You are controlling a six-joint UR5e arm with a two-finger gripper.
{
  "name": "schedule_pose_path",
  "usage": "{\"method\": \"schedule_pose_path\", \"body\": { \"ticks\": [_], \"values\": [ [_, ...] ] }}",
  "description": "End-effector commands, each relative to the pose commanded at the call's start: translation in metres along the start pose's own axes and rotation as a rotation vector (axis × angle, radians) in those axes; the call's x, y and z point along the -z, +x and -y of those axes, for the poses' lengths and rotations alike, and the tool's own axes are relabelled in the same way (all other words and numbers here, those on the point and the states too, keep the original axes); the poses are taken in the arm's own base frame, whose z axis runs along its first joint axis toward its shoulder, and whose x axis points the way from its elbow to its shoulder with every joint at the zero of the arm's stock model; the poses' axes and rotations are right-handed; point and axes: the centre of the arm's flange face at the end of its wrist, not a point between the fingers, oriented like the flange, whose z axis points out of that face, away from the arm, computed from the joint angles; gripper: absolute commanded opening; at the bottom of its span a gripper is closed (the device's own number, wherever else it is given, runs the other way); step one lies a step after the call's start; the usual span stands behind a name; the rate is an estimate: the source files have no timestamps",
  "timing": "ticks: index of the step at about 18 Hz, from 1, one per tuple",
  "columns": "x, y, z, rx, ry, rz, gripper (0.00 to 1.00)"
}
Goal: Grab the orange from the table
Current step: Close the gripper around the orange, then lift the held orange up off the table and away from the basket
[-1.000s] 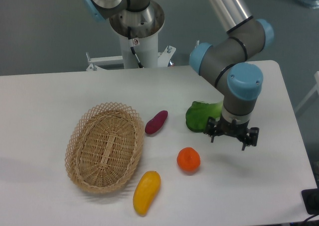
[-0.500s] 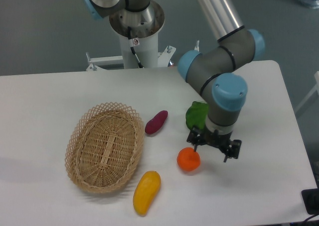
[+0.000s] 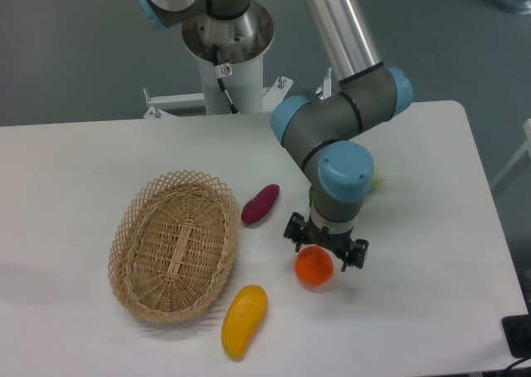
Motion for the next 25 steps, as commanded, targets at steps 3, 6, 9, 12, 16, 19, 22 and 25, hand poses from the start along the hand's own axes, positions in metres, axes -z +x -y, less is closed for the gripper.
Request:
{"method": "schedule_pose_path", "body": {
  "ticks": [3, 6, 9, 12, 16, 19, 22, 25],
  "values": [
    [-0.007, -0.001, 0.000, 0.002, -0.012, -0.003, 1.00],
    [-0.013, 0.004, 0.005, -0.005, -0.019, -0.012, 1.00],
    [-0.016, 0.009, 0.010, -0.017, -0.023, -0.016, 1.00],
    [-0.020, 0.009, 0.012, -0.018, -0.023, -0.017, 1.00],
    [-0.022, 0.010, 0.013, -0.021, -0.026, -0.019, 0.91],
    [-0.022, 0.010, 0.013, -0.021, -0.026, -0.019, 0.83],
    [-0.018, 0.010, 0.014, -0.022, -0.022, -0.015, 0.78],
    [-0.007, 0.008, 0.015, -0.028, -0.012, -0.005, 0.78]
  ]
}}
